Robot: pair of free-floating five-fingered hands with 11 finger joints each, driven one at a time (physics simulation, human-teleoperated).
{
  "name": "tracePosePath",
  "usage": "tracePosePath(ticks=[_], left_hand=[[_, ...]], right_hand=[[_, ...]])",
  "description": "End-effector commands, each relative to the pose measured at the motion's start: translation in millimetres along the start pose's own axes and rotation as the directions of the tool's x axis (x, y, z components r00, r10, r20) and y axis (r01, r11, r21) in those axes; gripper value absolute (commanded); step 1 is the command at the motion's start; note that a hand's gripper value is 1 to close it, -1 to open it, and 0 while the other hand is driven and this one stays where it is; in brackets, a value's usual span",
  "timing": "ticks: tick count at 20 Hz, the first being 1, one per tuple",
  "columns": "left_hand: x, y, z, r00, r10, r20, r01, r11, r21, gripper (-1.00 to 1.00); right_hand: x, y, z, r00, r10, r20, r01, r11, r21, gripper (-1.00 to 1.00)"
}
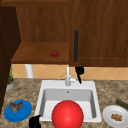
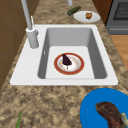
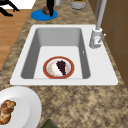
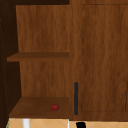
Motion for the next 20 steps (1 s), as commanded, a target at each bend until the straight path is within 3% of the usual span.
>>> tracePosePath(ticks=[1,7,12,13,15,17,20], left_hand=[[0,0,0,1.0000,0.000,0.000,0.000,1.0000,0.000,0.00],[0,0,0,1.0000,0.000,0.000,0.000,1.0000,0.000,0.00],[0,0,0,1.0000,0.000,0.000,0.000,1.0000,0.000,0.00],[0,0,0,1.0000,0.000,0.000,0.000,1.0000,0.000,0.00],[0,0,0,1.0000,0.000,0.000,0.000,1.0000,0.000,0.00],[0,0,0,1.0000,0.000,0.000,0.000,1.0000,0.000,0.00],[0,0,0,1.0000,0.000,0.000,0.000,1.0000,0.000,0.00]], right_hand=[[0,8,-18,1.000,-0.004,-0.002,0.005,0.993,0.121,-1.00],[7,31,-70,0.999,-0.041,0.006,0.039,0.982,0.185,-1.00],[9,63,-116,0.999,-0.012,0.039,0.005,0.984,0.180,-1.00],[8,68,-123,0.999,-0.028,0.045,0.019,0.981,0.192,-1.00],[6,63,-129,0.998,-0.031,0.047,0.019,0.973,0.231,-1.00],[6,65,-132,0.997,-0.062,0.037,0.048,0.953,0.298,-1.00],[7,69,-138,0.997,-0.066,0.046,0.045,0.930,0.364,-1.00]])
